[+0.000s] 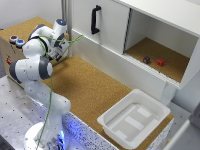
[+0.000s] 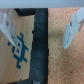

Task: Go open the drawer

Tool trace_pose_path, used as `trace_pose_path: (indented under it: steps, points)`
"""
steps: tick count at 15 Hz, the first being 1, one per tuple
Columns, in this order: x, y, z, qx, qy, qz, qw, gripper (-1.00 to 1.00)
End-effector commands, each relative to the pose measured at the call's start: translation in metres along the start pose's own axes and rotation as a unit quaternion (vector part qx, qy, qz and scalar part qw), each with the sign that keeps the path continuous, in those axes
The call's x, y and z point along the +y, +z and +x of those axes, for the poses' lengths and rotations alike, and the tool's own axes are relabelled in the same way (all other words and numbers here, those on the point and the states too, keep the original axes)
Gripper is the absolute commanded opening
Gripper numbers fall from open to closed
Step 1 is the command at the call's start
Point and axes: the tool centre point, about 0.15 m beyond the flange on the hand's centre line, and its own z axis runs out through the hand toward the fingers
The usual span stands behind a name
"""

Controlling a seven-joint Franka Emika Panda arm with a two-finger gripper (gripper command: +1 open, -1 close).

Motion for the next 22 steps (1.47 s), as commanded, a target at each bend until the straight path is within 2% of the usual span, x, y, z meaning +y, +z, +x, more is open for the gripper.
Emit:
trace_pose_path:
  steps: [1,4,5,9,22]
  points:
    - [-0.001,0.039,0.016,-0.023,0.01,0.053,0.998,1.0]
    - [0.0,0.041,0.023,-0.028,0.005,0.066,0.997,1.0]
    - [0.0,0.043,0.025,-0.031,0.003,0.068,0.997,-1.0]
    - [0.0,0.054,0.033,-0.045,-0.002,0.079,0.996,-1.0]
    - [0.018,0.049,0.034,-0.036,0.019,0.079,0.996,-1.0]
